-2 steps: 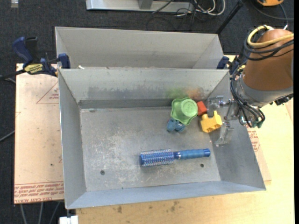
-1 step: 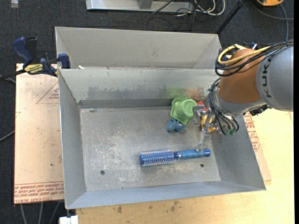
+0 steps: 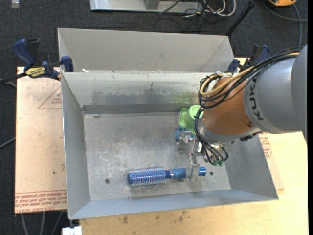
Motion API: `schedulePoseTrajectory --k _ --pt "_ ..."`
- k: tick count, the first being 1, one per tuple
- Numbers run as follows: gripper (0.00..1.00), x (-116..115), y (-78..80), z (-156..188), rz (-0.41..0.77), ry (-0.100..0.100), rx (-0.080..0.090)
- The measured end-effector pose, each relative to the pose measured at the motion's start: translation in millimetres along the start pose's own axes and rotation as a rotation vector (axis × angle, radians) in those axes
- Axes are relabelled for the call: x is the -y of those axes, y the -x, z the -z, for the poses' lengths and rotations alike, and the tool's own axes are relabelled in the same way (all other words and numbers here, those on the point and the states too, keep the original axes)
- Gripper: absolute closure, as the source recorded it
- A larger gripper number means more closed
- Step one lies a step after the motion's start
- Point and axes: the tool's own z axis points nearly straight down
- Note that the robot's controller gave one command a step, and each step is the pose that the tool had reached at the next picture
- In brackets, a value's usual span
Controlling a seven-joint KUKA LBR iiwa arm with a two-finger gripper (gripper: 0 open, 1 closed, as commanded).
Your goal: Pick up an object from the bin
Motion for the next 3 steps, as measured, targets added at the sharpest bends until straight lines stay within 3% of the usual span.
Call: schedulePoseTrajectory --k 1,2,3 --pt "0.00 -1.2 -17.3 -6.1 -0.747 -0.001 0.007" --pt "1.00 -1.9 -15.1 -5.0 -0.747 0.002 0.016" --pt "1.00 -21.9 5.8 164.4 -0.720 0.002 0.015"
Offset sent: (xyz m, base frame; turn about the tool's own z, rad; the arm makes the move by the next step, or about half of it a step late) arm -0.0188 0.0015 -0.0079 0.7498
